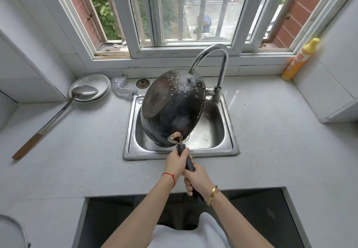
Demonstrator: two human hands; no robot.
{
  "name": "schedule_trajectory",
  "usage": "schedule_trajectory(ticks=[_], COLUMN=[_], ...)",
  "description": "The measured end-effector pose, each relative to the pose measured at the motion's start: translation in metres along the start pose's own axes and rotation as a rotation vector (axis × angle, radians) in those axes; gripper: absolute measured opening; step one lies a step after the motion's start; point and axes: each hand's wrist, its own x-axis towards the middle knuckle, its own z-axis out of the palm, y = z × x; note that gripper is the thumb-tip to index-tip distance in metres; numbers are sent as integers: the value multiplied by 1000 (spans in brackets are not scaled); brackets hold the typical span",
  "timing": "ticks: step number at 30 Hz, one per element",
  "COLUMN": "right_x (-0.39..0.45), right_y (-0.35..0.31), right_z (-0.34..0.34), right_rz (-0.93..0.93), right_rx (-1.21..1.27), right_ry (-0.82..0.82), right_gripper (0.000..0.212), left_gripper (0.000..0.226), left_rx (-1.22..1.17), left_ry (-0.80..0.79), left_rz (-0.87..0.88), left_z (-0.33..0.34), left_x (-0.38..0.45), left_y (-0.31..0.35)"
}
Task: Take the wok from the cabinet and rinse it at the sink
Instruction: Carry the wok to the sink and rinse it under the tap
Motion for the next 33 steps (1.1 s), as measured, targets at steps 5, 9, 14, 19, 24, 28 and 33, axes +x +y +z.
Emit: schedule_trajectory(ticks=[5, 9, 14, 19, 24, 28, 33], right_x=[0, 0, 2, 5, 11, 14, 19], right_y=[4, 3, 4, 3, 6, 10, 16], right_z=[7, 7, 8, 10, 8, 7, 9], right_rz=[-18, -78, -157, -308, -376, -411, -377], right_rx=[-56, -103, -219, -347, -420, -436, -394], right_ry=[3, 34, 110, 262, 391, 509, 596], right_gripper=[20, 24, 24, 21, 23, 19, 24], left_gripper=[24, 23, 24, 33, 39, 42, 43], left_rx=[-122, -278, -419, -456, -460, -471, -452], left_ry=[-17, -18, -50, -95, -168, -226, -262], left_rz=[-24, -31, -62, -58, -34, -33, -42], left_z=[-7, -11, -13, -16, -14, -9, 1], left_x=[-7, -10, -10, -9, -6, -5, 0], left_y=[-4, -1, -2, 4, 11, 17, 18])
